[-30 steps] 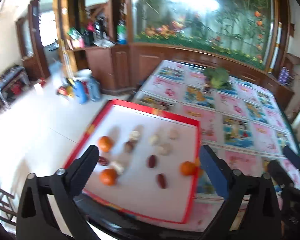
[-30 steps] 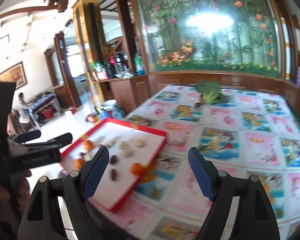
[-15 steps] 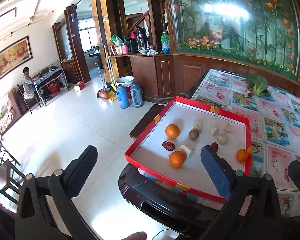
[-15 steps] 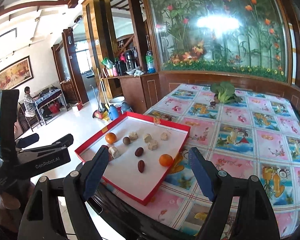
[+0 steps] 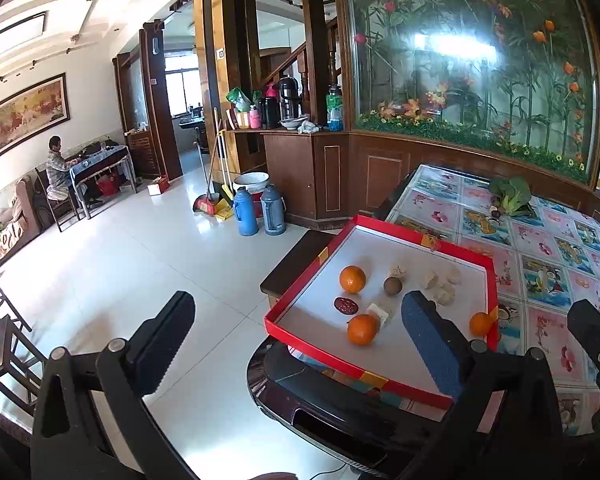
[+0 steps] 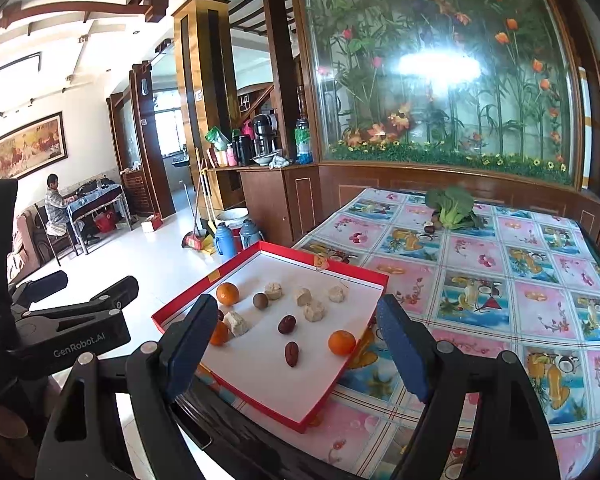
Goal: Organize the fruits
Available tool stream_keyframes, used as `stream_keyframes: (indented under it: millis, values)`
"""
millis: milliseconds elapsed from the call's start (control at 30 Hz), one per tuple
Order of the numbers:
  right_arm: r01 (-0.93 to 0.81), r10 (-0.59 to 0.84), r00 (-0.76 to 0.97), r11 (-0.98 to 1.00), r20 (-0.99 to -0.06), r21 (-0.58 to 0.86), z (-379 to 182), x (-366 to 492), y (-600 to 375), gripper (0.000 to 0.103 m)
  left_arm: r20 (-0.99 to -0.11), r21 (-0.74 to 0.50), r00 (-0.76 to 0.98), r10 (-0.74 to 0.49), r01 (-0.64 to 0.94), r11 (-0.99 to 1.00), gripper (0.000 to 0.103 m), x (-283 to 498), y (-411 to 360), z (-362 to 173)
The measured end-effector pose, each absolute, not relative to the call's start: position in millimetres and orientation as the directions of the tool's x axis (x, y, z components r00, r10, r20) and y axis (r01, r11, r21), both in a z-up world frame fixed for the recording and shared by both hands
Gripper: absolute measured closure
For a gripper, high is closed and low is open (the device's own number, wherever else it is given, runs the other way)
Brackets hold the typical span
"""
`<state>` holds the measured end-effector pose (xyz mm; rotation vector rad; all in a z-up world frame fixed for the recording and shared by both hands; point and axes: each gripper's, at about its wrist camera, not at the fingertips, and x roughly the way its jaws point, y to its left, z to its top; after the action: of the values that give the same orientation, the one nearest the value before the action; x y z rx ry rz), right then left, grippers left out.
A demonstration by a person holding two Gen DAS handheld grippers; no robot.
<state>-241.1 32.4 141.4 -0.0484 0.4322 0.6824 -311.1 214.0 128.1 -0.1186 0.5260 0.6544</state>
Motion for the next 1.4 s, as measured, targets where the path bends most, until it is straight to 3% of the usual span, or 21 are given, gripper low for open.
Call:
stream_keyframes:
  millis: [867, 1400]
  values:
    - [-0.599, 0.565, 0.694, 0.797, -0.446, 0.079, 118.3, -220.2, 67.0, 0.022, -0.437, 0.067, 0.714, 0.548, -0.581, 0.811, 0.000, -309.7, 228.5, 111.4]
    - [-0.613, 0.560, 0.666, 0.787, -0.493, 0.067, 106.4, -179.0, 110.0, 0.022, -0.464, 0.069, 0.700, 0.543, -0.583, 0.810, 0.000, -278.0, 260.6, 105.3]
